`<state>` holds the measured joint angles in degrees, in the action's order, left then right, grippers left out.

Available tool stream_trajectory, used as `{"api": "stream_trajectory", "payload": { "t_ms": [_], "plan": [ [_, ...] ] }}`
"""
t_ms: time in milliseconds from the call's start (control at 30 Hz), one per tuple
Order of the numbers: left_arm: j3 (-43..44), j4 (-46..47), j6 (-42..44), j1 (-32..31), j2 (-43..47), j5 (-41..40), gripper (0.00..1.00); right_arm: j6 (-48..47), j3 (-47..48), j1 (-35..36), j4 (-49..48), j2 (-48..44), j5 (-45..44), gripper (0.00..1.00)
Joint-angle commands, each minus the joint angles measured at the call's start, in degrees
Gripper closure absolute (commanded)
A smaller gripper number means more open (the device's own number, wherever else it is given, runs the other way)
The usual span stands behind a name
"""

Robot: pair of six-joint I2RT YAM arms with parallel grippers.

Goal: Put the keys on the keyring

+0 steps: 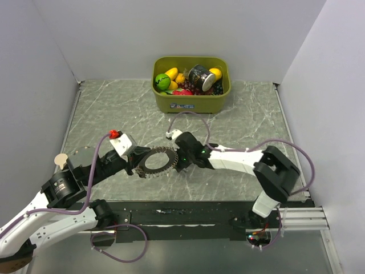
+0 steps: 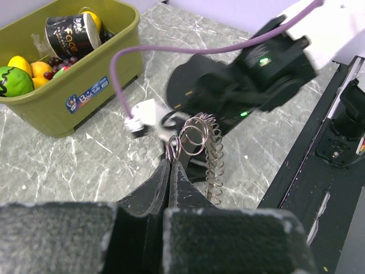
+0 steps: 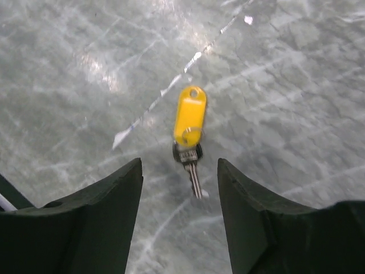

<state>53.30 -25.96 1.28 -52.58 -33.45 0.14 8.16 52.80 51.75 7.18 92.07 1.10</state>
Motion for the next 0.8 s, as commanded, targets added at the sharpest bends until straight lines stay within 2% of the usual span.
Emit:
{"api": "stream_trajectory", "payload": {
  "t_ms": [0,167,200,533,567,700,767],
  "plan": [
    [1.99,3.45,-0.66,0.11,0.49,0.03,0.99,4.58,7.75,-0.15,3.1,5.64,-1.02,0.37],
    [1.46,3.81,-0.49,0.11,0.93,0.03,0.99,7.04,11.71,-0.15,7.4,10.49,-4.96,0.39],
    [1.46,3.72,-0.49,0.11,0.93,0.03,0.99,7.22,12.67,-0.15,8.19,11.63,-5.41,0.48],
    [1.11,3.9,-0.4,0.11,0.93,-0.05,0.99,9.41,12.51,-0.15,10.57,13.75,-6.64,0.62],
    [1.11,3.89,-0.57,0.11,1.02,0.03,0.99,9.59,12.42,-0.15,10.57,13.49,-6.81,0.65],
    [1.19,3.81,-0.66,0.11,1.11,0.03,0.99,9.59,10.84,-0.15,9.78,11.47,-7.17,0.86],
    [1.19,3.89,-0.66,0.11,1.11,-0.05,0.99,9.33,10.49,-0.15,9.7,10.07,-7.43,0.9]
  ]
}}
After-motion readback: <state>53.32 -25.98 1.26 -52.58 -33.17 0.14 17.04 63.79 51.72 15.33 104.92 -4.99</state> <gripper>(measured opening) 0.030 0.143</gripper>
